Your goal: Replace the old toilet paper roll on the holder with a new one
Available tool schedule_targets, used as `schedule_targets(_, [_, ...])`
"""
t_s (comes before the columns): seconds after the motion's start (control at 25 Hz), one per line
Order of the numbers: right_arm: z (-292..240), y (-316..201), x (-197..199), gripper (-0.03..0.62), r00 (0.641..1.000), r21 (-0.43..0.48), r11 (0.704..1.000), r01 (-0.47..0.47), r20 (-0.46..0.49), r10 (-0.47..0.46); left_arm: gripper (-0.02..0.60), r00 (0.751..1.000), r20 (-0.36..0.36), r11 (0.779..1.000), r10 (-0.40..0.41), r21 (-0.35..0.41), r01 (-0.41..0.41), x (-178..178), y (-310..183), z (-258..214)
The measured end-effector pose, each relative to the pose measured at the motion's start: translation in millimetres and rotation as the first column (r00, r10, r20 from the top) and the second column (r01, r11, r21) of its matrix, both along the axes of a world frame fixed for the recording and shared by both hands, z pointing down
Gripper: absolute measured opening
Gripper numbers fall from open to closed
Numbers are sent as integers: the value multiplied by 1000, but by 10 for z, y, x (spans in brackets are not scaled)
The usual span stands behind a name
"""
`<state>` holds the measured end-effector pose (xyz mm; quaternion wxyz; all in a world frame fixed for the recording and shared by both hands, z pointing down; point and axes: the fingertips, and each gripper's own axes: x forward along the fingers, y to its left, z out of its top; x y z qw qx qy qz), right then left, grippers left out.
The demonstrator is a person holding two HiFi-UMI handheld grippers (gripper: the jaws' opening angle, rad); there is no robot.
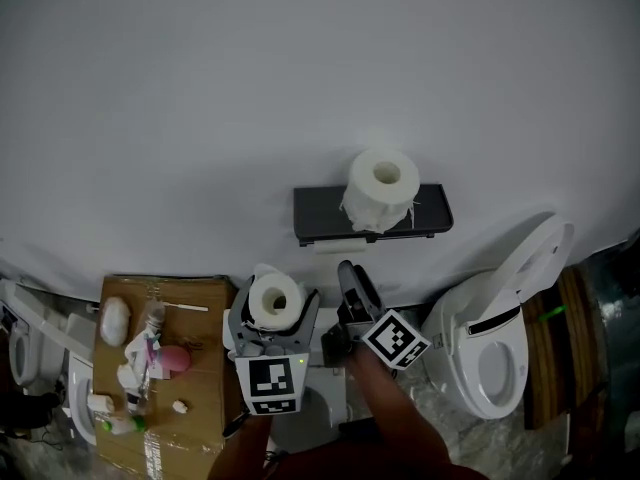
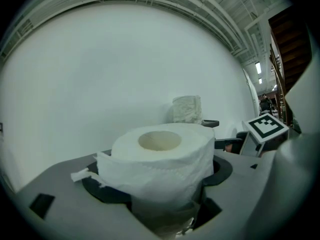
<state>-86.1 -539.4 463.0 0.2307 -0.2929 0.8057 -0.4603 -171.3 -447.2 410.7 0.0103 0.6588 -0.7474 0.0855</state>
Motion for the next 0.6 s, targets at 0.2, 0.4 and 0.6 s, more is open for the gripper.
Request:
schedule_targets(0.2, [199, -288, -178, 230, 988, -146, 989, -13, 150, 35, 430, 1000, -15, 1000, -21, -10, 21, -123, -8, 23])
schedule_targets(0.4, [217, -522, -310, 230, 986, -143, 989, -43, 156, 65, 430, 999, -23, 999, -35, -32, 35, -212, -50, 114])
schedule_targets(0.6, [214, -596, -427, 182, 980, -136, 990, -34, 187, 60, 430, 998, -24, 997, -59, -55, 57, -320, -57, 221])
